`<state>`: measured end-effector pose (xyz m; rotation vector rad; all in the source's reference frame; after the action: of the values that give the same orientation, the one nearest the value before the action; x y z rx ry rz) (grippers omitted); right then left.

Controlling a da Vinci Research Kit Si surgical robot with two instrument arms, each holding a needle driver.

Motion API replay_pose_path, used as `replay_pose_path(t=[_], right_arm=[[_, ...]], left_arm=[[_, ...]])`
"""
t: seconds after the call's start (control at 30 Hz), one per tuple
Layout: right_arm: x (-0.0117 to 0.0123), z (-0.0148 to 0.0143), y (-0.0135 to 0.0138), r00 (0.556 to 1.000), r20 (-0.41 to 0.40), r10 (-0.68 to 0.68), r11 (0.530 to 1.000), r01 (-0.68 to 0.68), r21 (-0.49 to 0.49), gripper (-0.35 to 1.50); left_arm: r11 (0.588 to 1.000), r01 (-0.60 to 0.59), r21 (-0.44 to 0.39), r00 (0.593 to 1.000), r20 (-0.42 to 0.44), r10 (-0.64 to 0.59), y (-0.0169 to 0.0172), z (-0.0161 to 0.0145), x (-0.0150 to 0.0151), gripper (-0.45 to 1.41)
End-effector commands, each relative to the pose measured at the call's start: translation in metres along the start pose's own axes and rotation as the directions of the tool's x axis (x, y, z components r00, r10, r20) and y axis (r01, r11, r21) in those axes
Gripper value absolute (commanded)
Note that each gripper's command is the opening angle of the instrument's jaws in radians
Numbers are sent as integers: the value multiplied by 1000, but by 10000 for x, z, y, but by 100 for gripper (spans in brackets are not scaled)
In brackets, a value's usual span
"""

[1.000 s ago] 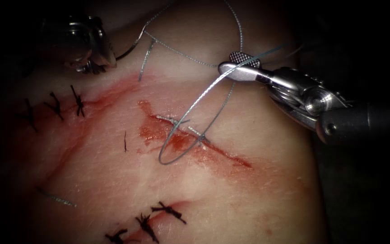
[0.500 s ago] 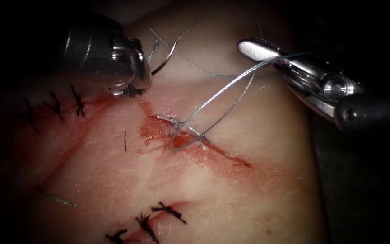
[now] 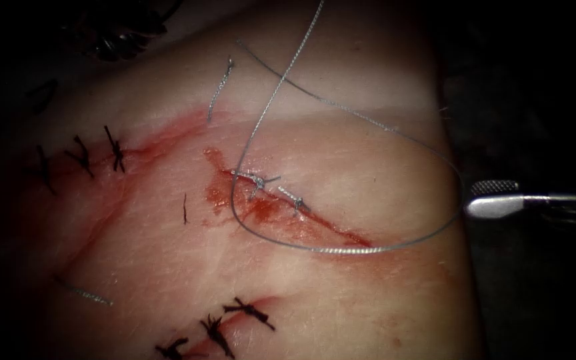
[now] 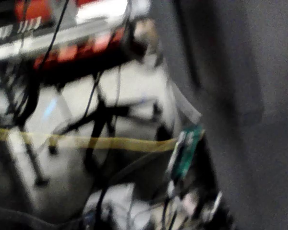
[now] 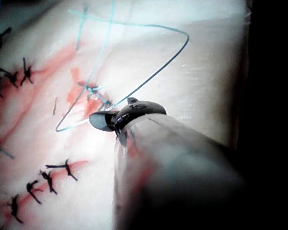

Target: Wound Closure

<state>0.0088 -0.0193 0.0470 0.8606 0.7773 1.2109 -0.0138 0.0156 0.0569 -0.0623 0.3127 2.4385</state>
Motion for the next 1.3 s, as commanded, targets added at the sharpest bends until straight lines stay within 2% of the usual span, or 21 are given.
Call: replay_pose_path(t=[0.03, 0.17, 0.27, 0.33, 0.37, 0.47, 0.57, 0.67, 0.8, 0.9, 0.97, 1.1, 1.3], right_arm=[[-13, 0, -9, 999, 38, -7, 1000, 6, 30, 121], [-30, -4, -32, 988, 147, -39, 994, 23, 110, 121], [-29, 4, -54, 984, 164, -68, 982, 37, 184, 125], [-21, 10, -66, 989, 135, -68, 969, 33, 246, 121], [-14, 15, -73, 993, 100, -61, 956, 30, 293, 105], [9, 30, -82, 1000, -28, -9, 943, 18, 332, 106], [30, 48, -79, 989, -136, 50, 960, -10, 281, 106], [55, 71, -65, 959, -283, -16, 984, 65, 166, 113], [92, 105, -36, 892, -451, 16, 1000, -6, 23, 120], [107, 128, -15, 844, -537, 10, 998, -44, -51, 125], [108, 139, -3, 825, -565, 9, 996, -60, -72, 125], [102, 159, 10, 786, -617, 12, 990, -96, -102, 113], [104, 180, 2, 791, -612, 14, 982, -126, -141, 115]], left_arm=[[1000, 4, 0, 1000, -9, -4, 5, 3, 4, -45], [1000, 6, 8, 1000, -10, -6, 12, 6, 5, -45], [1000, 8, 17, 1000, -13, -8, 19, 11, 4, -45], [1000, 16, 22, 1000, -13, -16, 25, 12, 5, -45], [1000, 14, 24, 1000, -12, -14, 30, 13, 6, -45], [999, 14, 30, 1000, -7, -13, 48, 12, 9, -45], [999, 7, 43, 1000, 5, -8, 71, 12, 14, -45], [999, -18, 33, 1000, 22, 17, 94, 10, 18, -45], [1000, -19, -10, 999, 38, 19, 123, 9, 22, -45], [999, -21, -33, 998, 56, 23, 145, 8, 24, -45], [999, -25, -32, 998, 54, 27, 156, 9, 26, -45], [992, -121, -26, 990, 65, 122, 171, 10, 32, -45], [976, -206, 73, 974, 112, 197, 189, 17, 37, -45]])
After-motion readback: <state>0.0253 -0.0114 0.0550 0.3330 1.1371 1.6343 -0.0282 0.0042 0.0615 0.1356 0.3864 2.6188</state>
